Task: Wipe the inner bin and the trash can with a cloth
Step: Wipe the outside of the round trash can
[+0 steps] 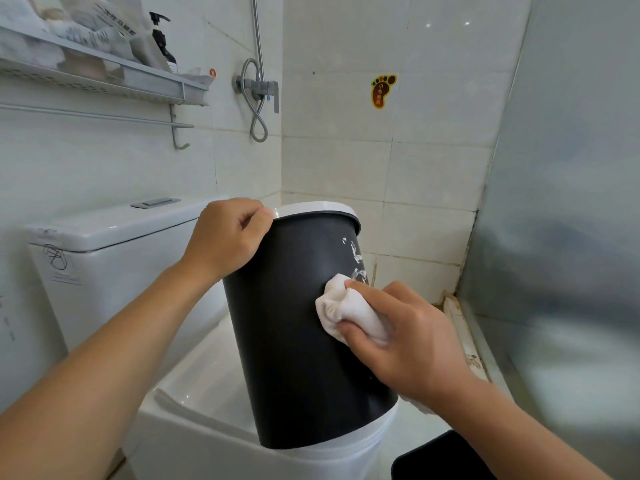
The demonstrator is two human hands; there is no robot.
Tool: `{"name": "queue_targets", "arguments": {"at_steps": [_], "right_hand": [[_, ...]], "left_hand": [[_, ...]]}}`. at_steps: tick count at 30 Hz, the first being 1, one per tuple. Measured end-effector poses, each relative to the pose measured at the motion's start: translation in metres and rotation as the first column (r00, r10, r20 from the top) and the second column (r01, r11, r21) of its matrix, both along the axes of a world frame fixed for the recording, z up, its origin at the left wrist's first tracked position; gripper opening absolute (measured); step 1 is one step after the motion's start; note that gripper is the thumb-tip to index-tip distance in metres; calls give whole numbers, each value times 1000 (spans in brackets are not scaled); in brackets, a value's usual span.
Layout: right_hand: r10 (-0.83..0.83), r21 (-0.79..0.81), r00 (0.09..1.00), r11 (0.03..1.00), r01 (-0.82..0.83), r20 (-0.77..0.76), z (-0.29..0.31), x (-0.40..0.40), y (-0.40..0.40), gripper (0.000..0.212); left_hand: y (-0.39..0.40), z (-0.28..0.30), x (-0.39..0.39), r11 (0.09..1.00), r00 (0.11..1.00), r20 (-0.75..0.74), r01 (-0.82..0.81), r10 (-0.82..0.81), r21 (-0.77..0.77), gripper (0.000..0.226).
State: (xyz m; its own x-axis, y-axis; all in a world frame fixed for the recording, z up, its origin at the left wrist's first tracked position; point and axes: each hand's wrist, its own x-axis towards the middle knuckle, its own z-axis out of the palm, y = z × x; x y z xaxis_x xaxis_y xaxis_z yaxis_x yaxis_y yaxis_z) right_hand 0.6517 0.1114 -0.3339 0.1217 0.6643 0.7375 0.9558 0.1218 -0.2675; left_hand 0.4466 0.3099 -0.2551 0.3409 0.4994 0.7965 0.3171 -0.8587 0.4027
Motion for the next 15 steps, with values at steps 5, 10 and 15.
{"name": "queue_targets", "arguments": {"at_steps": [5,10,15], "right_hand": [[24,25,995,999,-26,94,0,-15,-2,42],[81,54,981,994,-92,175,0,-17,-6,45],[67,60,963,995,-86,261,7,-16,0,46]], "left_hand": [[-24,18,30,947,941,-186,-242,282,211,42],[-26,15,44,886,910,-114,-349,398,306,49],[-22,11,47,903,954,-67,-253,293,346,54]]}}
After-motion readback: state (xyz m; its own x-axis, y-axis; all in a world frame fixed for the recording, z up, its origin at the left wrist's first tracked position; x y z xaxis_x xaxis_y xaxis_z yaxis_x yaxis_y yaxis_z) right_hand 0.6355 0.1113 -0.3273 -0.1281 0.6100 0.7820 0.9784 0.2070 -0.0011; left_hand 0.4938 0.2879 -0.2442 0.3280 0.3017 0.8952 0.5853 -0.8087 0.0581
